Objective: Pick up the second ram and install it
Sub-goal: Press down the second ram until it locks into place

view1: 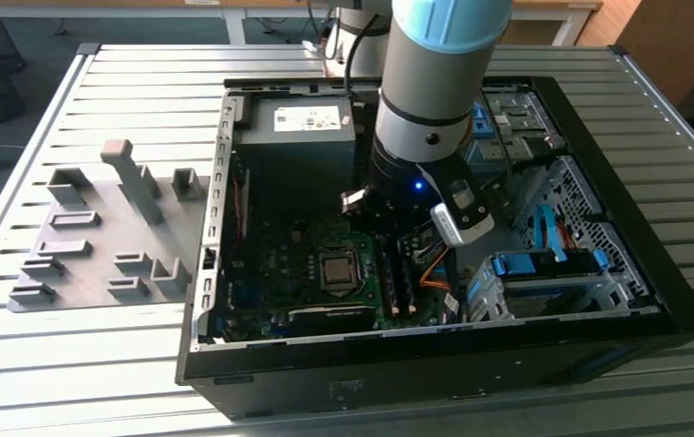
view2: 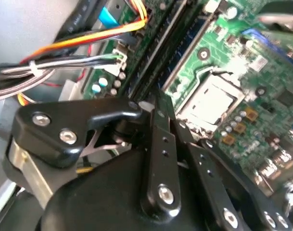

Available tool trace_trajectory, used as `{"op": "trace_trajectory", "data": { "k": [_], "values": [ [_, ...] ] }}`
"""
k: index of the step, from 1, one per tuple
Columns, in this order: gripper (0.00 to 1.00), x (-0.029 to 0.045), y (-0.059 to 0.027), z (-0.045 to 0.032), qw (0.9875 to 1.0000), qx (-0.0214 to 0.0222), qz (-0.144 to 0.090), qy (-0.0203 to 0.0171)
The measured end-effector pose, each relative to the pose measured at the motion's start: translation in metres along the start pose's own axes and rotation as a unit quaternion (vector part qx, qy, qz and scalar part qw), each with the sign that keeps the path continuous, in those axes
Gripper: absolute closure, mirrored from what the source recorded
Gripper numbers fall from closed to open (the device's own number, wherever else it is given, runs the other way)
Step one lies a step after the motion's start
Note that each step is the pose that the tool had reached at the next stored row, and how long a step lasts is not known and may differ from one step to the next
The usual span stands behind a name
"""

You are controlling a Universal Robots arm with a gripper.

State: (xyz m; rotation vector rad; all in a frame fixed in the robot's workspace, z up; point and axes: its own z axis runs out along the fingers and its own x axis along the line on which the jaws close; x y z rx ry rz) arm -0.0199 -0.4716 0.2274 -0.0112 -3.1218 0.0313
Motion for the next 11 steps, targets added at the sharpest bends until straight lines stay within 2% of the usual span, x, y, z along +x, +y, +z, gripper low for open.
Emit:
{"op": "trace_trajectory", "data": {
  "k": [4,11],
  "values": [
    [0.89,0.0002,-0.0002,-0.0107,1.0,-0.0001,0.0,-0.0001],
    [0.89,0.0002,-0.0002,-0.0119,1.0,-0.0002,0.0,0.0]
  ]
}}
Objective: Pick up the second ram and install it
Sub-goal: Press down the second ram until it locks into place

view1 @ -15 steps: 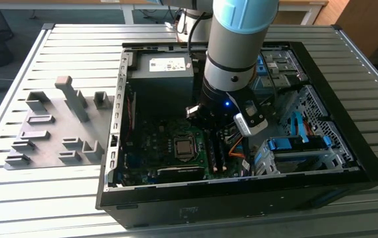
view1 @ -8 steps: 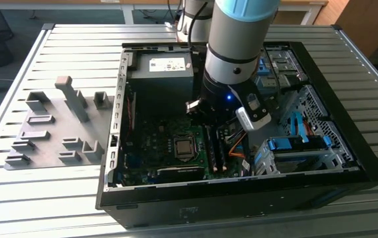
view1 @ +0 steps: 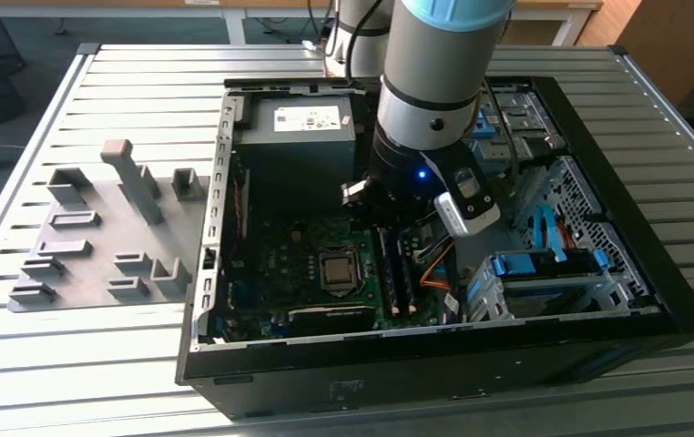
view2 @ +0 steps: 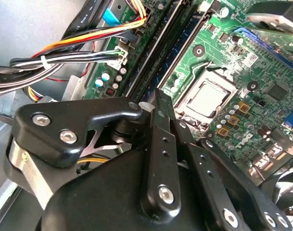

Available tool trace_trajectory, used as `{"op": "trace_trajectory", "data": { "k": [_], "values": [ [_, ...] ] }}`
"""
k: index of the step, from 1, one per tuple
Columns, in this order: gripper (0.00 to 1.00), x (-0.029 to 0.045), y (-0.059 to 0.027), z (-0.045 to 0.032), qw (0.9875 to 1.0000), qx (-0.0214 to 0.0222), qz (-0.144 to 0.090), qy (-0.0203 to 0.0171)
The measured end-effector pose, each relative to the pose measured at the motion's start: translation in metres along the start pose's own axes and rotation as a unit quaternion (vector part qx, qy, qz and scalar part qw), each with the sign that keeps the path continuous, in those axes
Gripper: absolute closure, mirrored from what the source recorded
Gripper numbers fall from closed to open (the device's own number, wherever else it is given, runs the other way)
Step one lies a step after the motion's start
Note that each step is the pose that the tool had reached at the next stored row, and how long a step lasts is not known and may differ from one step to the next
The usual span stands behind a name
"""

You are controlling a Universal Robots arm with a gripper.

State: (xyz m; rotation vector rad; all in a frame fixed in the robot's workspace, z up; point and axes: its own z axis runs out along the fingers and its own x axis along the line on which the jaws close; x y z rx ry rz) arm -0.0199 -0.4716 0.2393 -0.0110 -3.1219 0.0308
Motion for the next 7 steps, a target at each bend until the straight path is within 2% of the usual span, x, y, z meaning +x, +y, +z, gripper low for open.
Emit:
{"op": "trace_trajectory", "data": {
  "k": [7],
  "values": [
    [0.89,0.0,0.0,0.0,1.0,-0.0001,0.0,0.0]
  ]
}}
